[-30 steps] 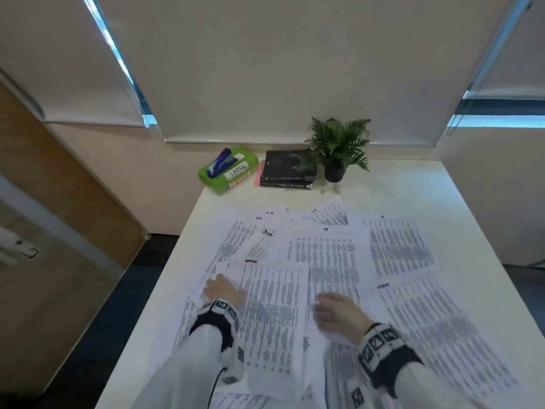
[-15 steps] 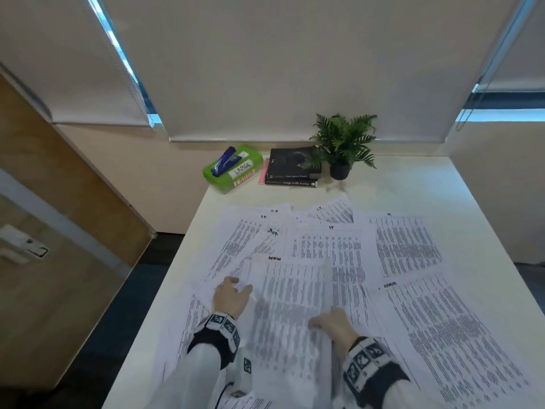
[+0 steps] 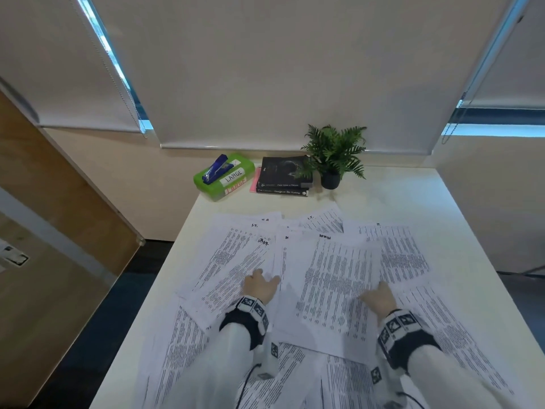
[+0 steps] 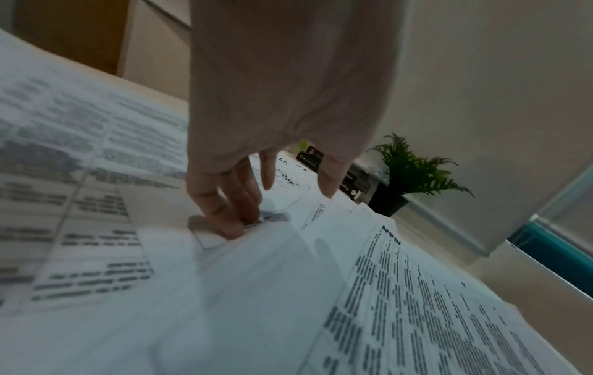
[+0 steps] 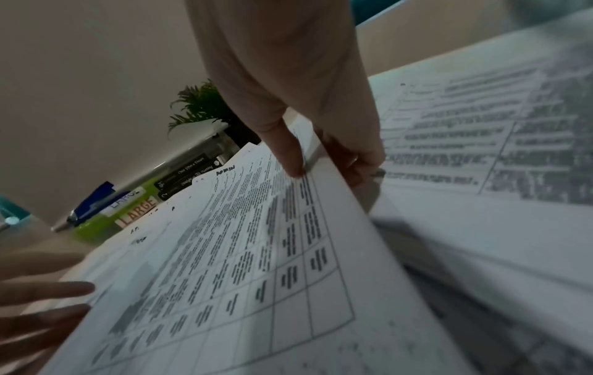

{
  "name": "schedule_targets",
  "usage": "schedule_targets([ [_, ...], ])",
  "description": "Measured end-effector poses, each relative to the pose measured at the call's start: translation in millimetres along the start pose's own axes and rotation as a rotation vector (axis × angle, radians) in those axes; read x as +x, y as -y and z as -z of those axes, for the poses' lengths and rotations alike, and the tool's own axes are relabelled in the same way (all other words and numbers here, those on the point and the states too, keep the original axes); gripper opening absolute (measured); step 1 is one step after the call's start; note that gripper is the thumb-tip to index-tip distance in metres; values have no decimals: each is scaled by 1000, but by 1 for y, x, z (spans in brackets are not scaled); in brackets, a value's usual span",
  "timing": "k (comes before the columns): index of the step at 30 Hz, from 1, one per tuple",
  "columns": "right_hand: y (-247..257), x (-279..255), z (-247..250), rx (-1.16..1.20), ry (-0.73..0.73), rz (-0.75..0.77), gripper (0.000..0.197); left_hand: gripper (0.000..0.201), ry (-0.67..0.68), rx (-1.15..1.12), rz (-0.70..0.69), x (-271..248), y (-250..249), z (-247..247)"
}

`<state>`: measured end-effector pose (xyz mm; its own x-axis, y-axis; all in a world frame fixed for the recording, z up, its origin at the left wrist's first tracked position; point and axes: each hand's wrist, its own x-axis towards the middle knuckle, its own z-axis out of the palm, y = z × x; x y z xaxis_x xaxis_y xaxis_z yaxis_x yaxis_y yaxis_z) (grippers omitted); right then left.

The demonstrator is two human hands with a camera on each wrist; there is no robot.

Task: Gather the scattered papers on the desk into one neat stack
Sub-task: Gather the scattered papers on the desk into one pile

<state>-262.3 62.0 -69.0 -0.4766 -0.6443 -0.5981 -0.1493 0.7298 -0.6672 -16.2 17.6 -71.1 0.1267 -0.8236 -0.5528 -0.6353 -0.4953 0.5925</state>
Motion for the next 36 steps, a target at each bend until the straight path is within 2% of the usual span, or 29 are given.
schedule_targets([
  [3, -6, 3, -7, -38, -15, 1, 63, 66, 59, -119, 59, 9, -6, -4],
  [7, -12, 6, -12, -79, -29, 33, 62, 77, 123, -218, 55, 10, -6, -6],
  [10, -14, 9, -13, -90, -55, -12, 66, 57, 150, -107, -97, -1, -10, -14],
  [12, -15, 11, -14, -64, -52, -33, 69, 59, 141, 8, -267, -8, -11, -19],
  [13, -15, 12, -14, -48, -45, -36, 67, 59, 121, 35, -338, -9, -11, -20],
  [15, -16, 16, -12, 10, -54, -19, 52, 57, 52, 55, -389, -8, -11, -16],
  [17, -14, 14, -10, 32, -85, 27, 39, 54, -55, 66, -362, -1, -12, -2],
  [20, -8, 6, -16, 12, -77, 85, 40, 48, -152, 167, -294, 16, -12, 13],
  [24, 0, 2, -31, 57, 10, 61, 49, 61, -38, 306, -83, 35, -11, 13],
  [27, 5, 1, -36, 78, 41, 23, 53, 66, 19, 92, -19, 51, -6, 8],
  [30, 5, -2, -40, -19, 51, 54, 56, 62, 31, -85, -16, 47, -8, 5],
  [34, 1, -9, -41, -275, 123, 145, 56, 66, 155, 25, -180, 29, -9, 2],
  [36, 0, -13, -37, -281, 160, 199, 51, 69, 154, 63, -255, 17, -7, 6],
])
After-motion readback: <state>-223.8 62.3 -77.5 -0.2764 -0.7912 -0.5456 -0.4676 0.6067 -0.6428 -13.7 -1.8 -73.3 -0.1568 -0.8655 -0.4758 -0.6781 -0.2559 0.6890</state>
